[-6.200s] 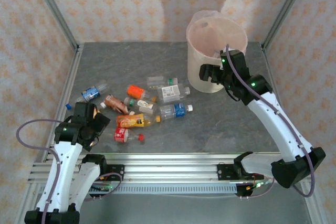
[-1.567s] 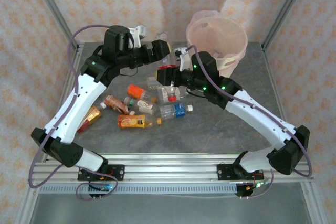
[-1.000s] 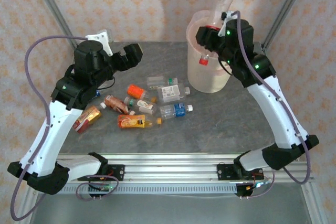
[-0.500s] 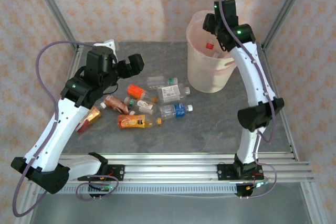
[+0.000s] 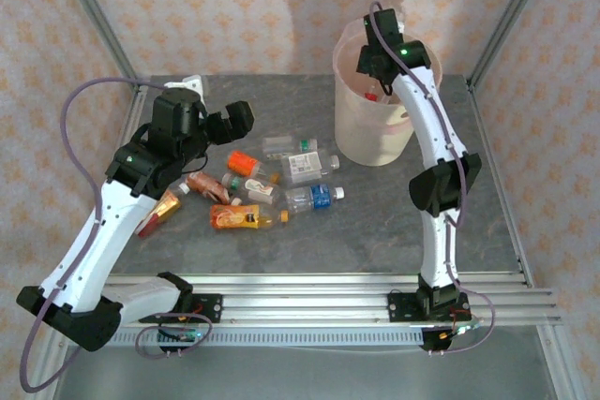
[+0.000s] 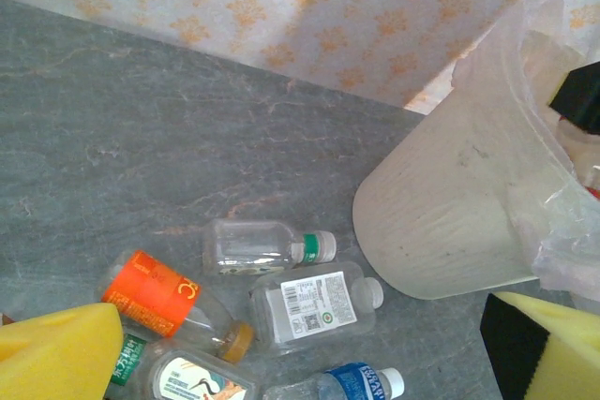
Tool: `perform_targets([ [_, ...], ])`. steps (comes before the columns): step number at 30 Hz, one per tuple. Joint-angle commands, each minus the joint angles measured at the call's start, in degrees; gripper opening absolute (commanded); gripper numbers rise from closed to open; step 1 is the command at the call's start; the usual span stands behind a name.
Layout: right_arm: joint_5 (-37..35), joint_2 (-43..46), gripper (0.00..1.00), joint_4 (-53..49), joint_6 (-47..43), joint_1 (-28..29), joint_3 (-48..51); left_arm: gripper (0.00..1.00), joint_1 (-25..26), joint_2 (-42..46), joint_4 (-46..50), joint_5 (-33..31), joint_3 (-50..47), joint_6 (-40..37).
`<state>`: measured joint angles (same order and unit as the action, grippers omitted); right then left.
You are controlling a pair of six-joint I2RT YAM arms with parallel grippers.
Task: Put the plastic bottles in the bin
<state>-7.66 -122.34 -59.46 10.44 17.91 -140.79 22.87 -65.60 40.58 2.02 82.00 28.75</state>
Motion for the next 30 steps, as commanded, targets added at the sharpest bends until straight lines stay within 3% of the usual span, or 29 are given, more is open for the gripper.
perform_targets([
  [1, 0.3, 0.0, 0.57, -2.9, 0.7, -0.9, 0.1, 1.00, -0.3, 1.2, 1.3, -2.1, -0.9, -1.1],
  [11, 3.7, 0.0, 0.71, -3.6, 3.5, -2.1, 5.4, 1.00, -0.4, 1.5, 2.2, -2.9, -1.2, -1.1],
  [20, 5.6, 1.6, 0.97, -2.7, 4.2, -2.1, 7.1, 1.00, -0.4, 1.6, 2.7, -3.5, -1.6, -1.2],
  [30, 0.3, 5.4, 1.00, -2.1, 2.9, -2.2, 3.2, 1.00, -0.5, 1.2, 2.5, -3.6, -1.8, -1.3],
])
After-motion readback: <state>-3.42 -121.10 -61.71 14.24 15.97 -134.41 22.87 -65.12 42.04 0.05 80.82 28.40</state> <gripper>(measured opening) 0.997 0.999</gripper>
